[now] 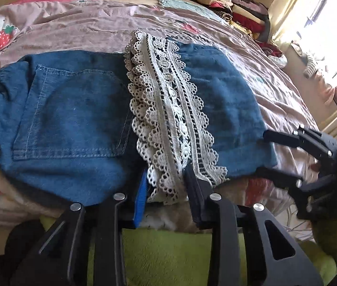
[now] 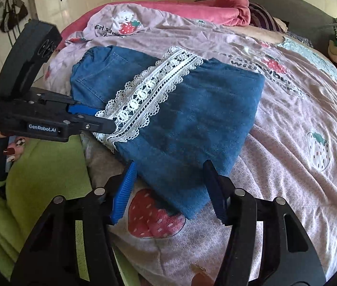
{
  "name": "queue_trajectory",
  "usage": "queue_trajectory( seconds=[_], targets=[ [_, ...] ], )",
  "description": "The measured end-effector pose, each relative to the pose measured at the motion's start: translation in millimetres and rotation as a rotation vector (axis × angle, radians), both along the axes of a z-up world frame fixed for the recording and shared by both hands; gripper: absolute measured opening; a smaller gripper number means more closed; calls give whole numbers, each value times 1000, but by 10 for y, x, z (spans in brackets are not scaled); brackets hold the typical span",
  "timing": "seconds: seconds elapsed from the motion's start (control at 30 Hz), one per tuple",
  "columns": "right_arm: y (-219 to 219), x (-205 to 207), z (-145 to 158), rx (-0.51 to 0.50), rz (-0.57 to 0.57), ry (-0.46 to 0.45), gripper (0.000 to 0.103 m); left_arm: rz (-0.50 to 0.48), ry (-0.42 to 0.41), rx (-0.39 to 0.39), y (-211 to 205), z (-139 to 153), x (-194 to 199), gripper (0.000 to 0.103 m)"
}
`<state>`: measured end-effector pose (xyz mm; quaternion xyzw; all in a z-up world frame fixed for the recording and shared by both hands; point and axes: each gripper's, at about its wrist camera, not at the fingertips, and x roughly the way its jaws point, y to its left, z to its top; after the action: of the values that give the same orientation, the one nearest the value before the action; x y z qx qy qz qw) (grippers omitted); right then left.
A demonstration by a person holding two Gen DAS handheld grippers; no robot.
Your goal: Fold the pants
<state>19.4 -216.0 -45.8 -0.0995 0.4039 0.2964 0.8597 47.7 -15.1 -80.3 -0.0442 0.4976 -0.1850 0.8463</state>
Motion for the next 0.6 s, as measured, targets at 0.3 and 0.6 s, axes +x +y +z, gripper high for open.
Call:
queue_trajectory(
  seconds=[0.3,0.6],
  targets=[
    [15,120,-247,-38,-51,98,51,-1,0,-14,5,-15,-19,35],
    [-15,130,-125,-10,-83,110,53,2,-23,-38,48,80,-49,41]
  ],
)
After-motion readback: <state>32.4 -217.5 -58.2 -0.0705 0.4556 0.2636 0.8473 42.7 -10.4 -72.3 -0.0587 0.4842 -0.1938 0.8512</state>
